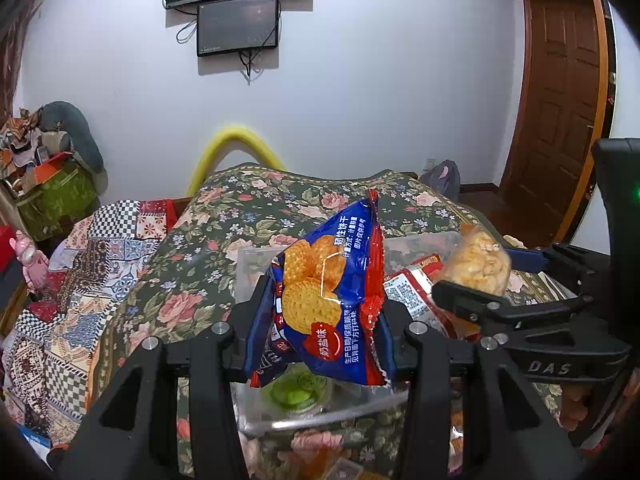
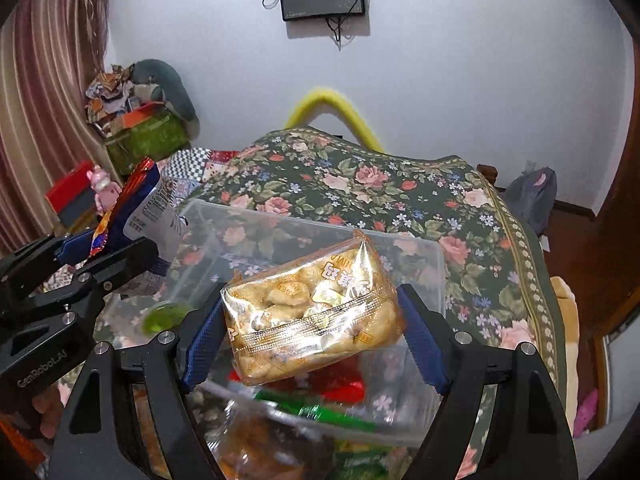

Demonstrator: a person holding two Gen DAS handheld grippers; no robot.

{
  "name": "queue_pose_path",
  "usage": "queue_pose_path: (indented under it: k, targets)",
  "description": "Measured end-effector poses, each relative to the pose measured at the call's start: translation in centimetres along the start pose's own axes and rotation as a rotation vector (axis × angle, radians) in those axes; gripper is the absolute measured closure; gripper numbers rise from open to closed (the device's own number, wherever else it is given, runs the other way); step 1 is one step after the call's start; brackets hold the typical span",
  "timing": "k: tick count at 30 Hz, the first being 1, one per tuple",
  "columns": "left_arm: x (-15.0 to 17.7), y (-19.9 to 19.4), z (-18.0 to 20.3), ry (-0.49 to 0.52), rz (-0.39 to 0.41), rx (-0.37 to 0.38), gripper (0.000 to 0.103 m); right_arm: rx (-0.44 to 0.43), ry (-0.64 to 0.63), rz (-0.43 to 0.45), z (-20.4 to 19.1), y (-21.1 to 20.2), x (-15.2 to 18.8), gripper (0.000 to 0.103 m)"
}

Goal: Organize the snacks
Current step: 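Drop the cracker bag into the box with the left tool while the right tool drops the gold pack, then grasp the wafer stick pack with the left tool while the right tool grasps the green pea bag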

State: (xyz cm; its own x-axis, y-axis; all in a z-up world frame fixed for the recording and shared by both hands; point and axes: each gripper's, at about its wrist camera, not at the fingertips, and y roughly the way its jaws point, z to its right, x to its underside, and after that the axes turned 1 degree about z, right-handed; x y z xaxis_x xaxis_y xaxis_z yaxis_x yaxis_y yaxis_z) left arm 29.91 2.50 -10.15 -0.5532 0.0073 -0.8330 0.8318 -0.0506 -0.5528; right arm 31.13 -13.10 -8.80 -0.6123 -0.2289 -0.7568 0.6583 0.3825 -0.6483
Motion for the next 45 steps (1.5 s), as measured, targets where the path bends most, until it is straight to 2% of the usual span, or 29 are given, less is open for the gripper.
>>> queue_pose_path:
  k: [4, 8, 16, 23, 26, 27, 33, 37, 39, 45]
  targets:
    - [-0.2, 1.0, -0.2, -0.007, -0.020, -0.001, 0.055, 0.011, -0.015, -0.028, -0.1, 0.7, -0.2, 0.022]
    - [0.0, 0.3, -0.3, -0.008, -0.020, 0.008, 0.036, 0.011, -0.012, -0.039, -0.1, 0.4, 0.2, 0.021]
    - [1.5, -2.6, -0.4, -0.007, -0.047, 0.059, 0.035, -0.009, -0.022, -0.006, -0.1, -3.3, 1.2, 0.021]
    - [4.2, -4.6, 0.5, 0.039, -0.110, 0.093, 0.032, -0.017, -0.032, 0.003, 0.3, -6.6, 3.6, 0.019]
    - [5.8, -4.9, 0.9, 0.045, -0.145, 0.104, 0.025, -0.014, -0.035, -0.005, 0.5, -7.3, 5.0, 0.019]
    - [6.6, -4.8, 1.1, 0.044, -0.167, 0.107, 0.022, -0.009, -0.040, -0.015, 0.6, -7.3, 5.6, 0.019]
    - [10.1, -2.3, 1.2, 0.019, -0.294, 0.093, 0.020, 0.041, -0.049, -0.105, 1.4, -5.8, 8.7, 0.016]
    - [11.7, -0.3, 0.3, -0.073, -0.364, 0.091, 0.020, 0.096, -0.020, -0.169, 2.6, -4.1, 10.7, 0.016]
    - [12.1, -0.1, 0.0, -0.102, -0.360, 0.102, 0.019, 0.084, 0.019, -0.189, 3.3, -3.5, 11.1, 0.016]
    - [12.5, -1.3, 0.0, 0.009, -0.323, 0.056, 0.018, 0.026, 0.101, -0.199, 4.2, -2.0, 10.2, 0.016]
